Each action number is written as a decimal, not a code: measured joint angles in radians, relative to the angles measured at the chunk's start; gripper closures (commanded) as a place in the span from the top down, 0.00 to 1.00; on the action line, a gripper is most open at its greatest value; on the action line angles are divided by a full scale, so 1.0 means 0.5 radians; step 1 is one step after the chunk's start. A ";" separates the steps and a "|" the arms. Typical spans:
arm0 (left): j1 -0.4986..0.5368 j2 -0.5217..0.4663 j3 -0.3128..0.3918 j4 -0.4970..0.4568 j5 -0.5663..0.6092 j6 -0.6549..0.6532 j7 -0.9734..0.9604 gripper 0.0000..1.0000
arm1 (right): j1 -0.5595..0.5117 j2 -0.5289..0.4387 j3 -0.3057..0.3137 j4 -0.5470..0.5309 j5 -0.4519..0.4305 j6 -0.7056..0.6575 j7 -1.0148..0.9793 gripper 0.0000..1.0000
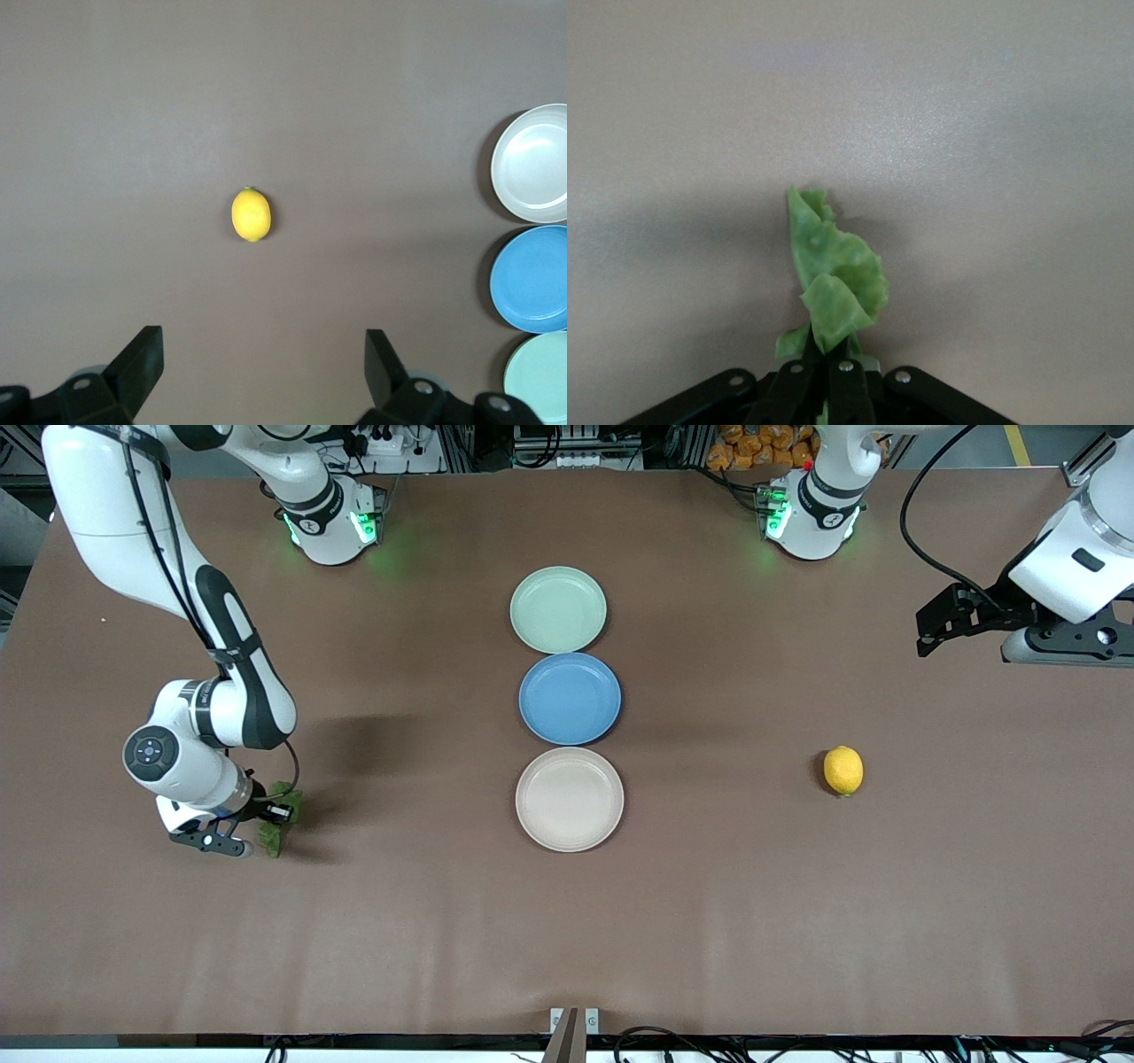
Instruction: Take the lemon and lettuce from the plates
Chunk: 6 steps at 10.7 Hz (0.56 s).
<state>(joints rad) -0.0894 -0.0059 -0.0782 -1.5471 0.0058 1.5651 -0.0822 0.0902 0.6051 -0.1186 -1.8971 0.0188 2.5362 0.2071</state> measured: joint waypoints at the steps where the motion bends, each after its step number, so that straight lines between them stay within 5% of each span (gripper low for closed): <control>1: 0.001 0.000 0.000 0.000 0.000 -0.014 0.000 1.00 | 0.000 0.016 0.000 0.000 0.000 0.023 0.000 0.31; 2: 0.001 0.000 0.000 0.001 0.000 -0.023 0.000 1.00 | 0.000 0.024 0.000 0.000 0.000 0.033 0.000 0.99; 6: 0.004 0.001 0.000 0.001 0.000 -0.026 0.000 1.00 | 0.000 -0.001 -0.002 0.016 0.001 -0.027 0.002 1.00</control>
<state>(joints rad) -0.0873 -0.0056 -0.0779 -1.5465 0.0056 1.5522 -0.0822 0.0904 0.6046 -0.1193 -1.8890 0.0193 2.5226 0.2080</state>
